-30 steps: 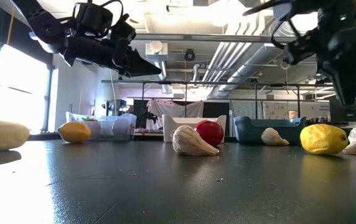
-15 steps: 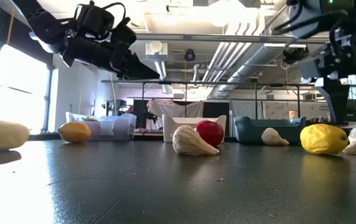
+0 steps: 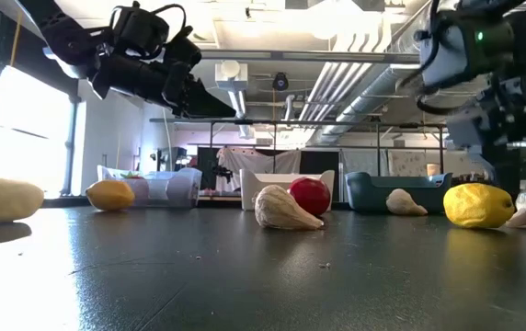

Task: Sort produce into baskets
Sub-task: Put the garlic into the white bin

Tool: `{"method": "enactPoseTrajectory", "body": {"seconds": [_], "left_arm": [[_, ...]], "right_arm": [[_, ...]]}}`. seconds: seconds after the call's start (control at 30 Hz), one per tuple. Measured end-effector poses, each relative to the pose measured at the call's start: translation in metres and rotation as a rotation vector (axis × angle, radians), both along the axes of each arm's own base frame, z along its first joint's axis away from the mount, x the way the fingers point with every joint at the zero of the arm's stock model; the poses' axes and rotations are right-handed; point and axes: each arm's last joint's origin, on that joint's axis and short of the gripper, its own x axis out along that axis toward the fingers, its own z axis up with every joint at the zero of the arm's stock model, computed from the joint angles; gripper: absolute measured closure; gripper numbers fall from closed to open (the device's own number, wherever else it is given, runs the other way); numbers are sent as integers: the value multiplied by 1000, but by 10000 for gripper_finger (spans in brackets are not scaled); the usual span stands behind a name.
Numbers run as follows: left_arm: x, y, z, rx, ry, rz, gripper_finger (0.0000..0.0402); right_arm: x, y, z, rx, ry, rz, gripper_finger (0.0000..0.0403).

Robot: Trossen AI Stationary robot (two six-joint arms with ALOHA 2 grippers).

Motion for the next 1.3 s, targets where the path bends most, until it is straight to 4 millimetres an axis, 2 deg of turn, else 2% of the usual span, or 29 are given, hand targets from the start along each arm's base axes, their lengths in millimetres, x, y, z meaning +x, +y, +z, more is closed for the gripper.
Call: {"method": "enactPoseTrajectory", "body": {"seconds": [0.23, 0.53, 0.7, 0.9, 1.03, 1.17, 1.3], "left_arm": [[0, 0, 0, 1, 0, 0, 401], [0, 1, 0, 21, 7, 17, 401], [-4, 2, -4, 29, 0, 91, 401], [-17, 0, -12, 29, -122, 130, 401], [-25, 0, -16, 30, -180, 145, 401], [-32, 0, -16, 31, -248, 158, 401], [-38, -2, -14, 53, -327, 155, 401]], "right_arm": [[3, 1, -12, -20, 65, 1, 170], [2, 2, -12, 12, 76, -62, 267], [4, 3, -9, 36, 74, -124, 284], [16, 7, 9, 69, 58, -135, 283], [32, 2, 28, 90, -39, -159, 283], [46, -14, 48, 11, -159, -178, 283], [54, -40, 68, -90, -289, -210, 283]]}}
